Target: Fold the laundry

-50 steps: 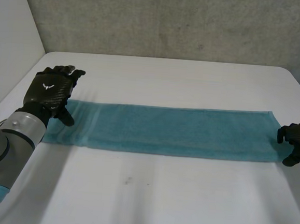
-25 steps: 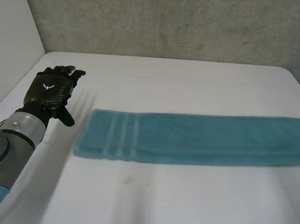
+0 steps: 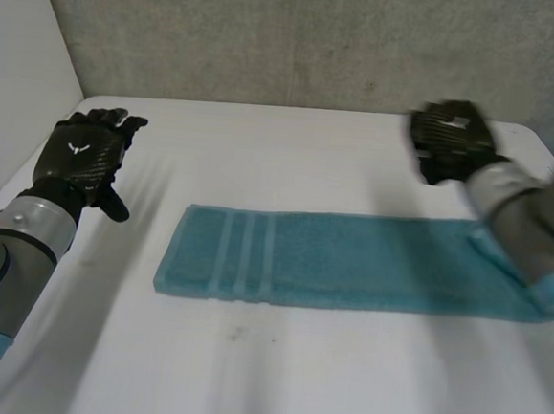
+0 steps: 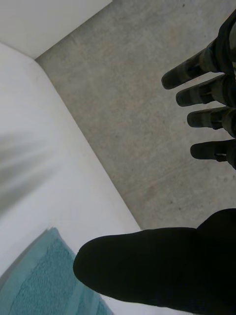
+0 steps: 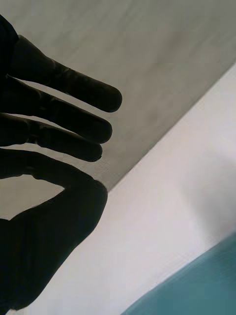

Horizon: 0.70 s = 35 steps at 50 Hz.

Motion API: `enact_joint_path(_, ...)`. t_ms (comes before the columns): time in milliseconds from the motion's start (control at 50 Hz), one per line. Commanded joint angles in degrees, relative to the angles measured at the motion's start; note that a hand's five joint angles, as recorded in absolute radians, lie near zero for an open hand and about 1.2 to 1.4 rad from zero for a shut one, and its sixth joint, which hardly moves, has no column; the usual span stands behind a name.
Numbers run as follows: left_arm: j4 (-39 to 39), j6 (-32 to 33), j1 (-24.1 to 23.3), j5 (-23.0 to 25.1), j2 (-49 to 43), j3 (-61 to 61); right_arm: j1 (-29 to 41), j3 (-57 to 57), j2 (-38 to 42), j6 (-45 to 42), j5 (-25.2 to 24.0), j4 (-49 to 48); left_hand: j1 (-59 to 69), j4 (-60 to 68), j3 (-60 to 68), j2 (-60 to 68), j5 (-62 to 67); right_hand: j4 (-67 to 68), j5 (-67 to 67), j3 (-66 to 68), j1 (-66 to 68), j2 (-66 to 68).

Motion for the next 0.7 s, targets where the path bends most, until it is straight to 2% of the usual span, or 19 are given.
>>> enact_joint_path(20,1.59,-0.09,1.21,-0.07,0.00,-0.04,18.68,-11.95,11.66,4.74,-0.17,-0.20,0.07,0.42,0.38,0.55,-1.71,11.71,12.91,12.12,23.01,11.96)
enact_joint_path(40,1.68,-0.09,1.31,0.01,0.00,-0.04,21.68,-14.33,14.03,4.92,-0.25,-0.20,0.07,0.42,0.38,0.55,-1.71,11.71,12.91,12.12,23.01,11.96)
enact_joint_path(60,1.68,-0.09,1.31,0.02,0.00,-0.04,21.71,-14.36,14.05,4.92,-0.25,-0.20,0.07,0.42,0.38,0.55,-1.71,11.71,12.91,12.12,23.01,11.96)
enact_joint_path(100,1.77,0.00,1.39,0.02,0.00,-0.04,26.35,-17.85,19.65,5.01,-0.25,-0.20,0.07,0.42,0.38,0.55,-1.71,11.71,12.91,12.12,23.01,11.96)
enact_joint_path(160,1.77,-0.09,1.57,0.02,-0.17,-0.04,29.60,-20.41,24.75,5.10,0.01,0.07,0.07,0.42,0.38,0.55,-1.71,11.71,12.91,12.12,23.01,11.96)
enact_joint_path(280,1.68,-0.09,1.31,-0.07,-0.44,-0.48,31.99,-22.44,28.03,4.40,1.42,1.03,0.07,0.42,0.38,0.55,-1.71,11.71,12.91,12.12,23.01,11.96)
enact_joint_path(300,1.68,-0.09,1.04,-0.07,-0.44,-0.65,31.82,-22.79,27.86,4.75,3.16,1.47,0.07,0.42,0.38,0.55,-1.71,11.71,12.91,12.12,23.01,11.96)
enact_joint_path(320,1.68,-0.09,0.87,-0.16,-0.44,-0.74,31.56,-22.88,26.98,4.75,6.39,2.08,0.07,0.42,0.38,0.55,-1.71,-11.38,-10.18,-10.97,-0.08,-11.13)
enact_joint_path(340,1.68,-0.09,0.87,-0.16,-0.44,-0.74,31.55,-22.88,26.97,4.75,6.43,2.09,0.07,0.42,0.38,0.55,-1.71,-11.61,-10.41,-11.20,-0.31,-11.36)
enact_joint_path(360,1.68,-0.09,0.78,-0.25,-0.44,-0.83,30.94,-22.18,24.97,4.84,10.86,2.70,0.07,0.42,0.38,0.55,-1.71,-28.77,-27.57,-28.35,-17.47,-28.51)
enact_joint_path(380,1.68,-0.09,0.78,-0.25,-0.44,-0.83,29.46,-21.48,22.08,4.92,15.78,3.57,0.07,0.42,0.38,0.55,-1.71,-33.77,-32.57,-33.35,-22.47,-33.51)
enact_joint_path(400,1.68,-0.09,0.69,-0.16,-0.35,-0.92,29.44,-21.47,22.05,4.92,15.83,3.58,0.07,0.42,0.38,0.55,-1.71,-33.82,-32.62,-33.40,-22.52,-33.56)
enact_joint_path(420,1.59,-0.09,0.69,-0.16,-0.26,-1.00,26.22,-20.08,19.62,5.01,20.01,4.45,0.07,0.42,0.38,0.55,-1.71,-38.65,-37.45,-38.23,-27.35,-38.39)
enact_joint_path(440,1.59,-0.09,0.69,-0.16,-0.26,-1.00,26.19,-20.07,19.59,5.01,20.05,4.46,0.07,0.42,0.38,0.55,-1.71,-38.69,-37.50,-38.28,-27.40,-38.44)
enact_joint_path(480,1.68,-0.09,0.60,0.01,-0.26,-1.00,18.06,-15.52,15.04,5.01,24.43,6.04,0.07,0.42,0.38,0.55,-1.71,-42.23,-41.03,-41.82,-30.93,-41.98)
enact_joint_path(500,1.68,-0.09,0.60,0.02,-0.26,-1.00,18.02,-15.50,15.02,5.01,24.44,6.04,0.07,0.42,0.38,0.55,-1.71,-42.23,-41.03,-41.82,-30.93,-41.98)
enact_joint_path(540,1.68,-0.09,0.60,0.02,-0.61,-1.00,11.37,-10.78,11.96,5.45,24.44,6.31,0.07,0.42,0.38,0.55,-1.71,-42.56,-41.36,-42.15,-31.26,-42.31)
enact_joint_path(600,1.68,0.00,0.60,0.02,-0.79,-1.00,8.53,-8.47,10.36,6.24,24.44,6.40,0.07,0.42,0.38,0.55,-1.71,-42.56,-41.37,-42.15,-31.27,-42.31)
enact_joint_path(700,1.59,0.00,0.43,-0.16,-0.96,-1.09,-2.87,0.39,7.20,14.13,23.31,6.57,0.07,0.42,0.38,0.55,-1.71,-41.22,-40.03,-40.81,-29.93,-40.97)
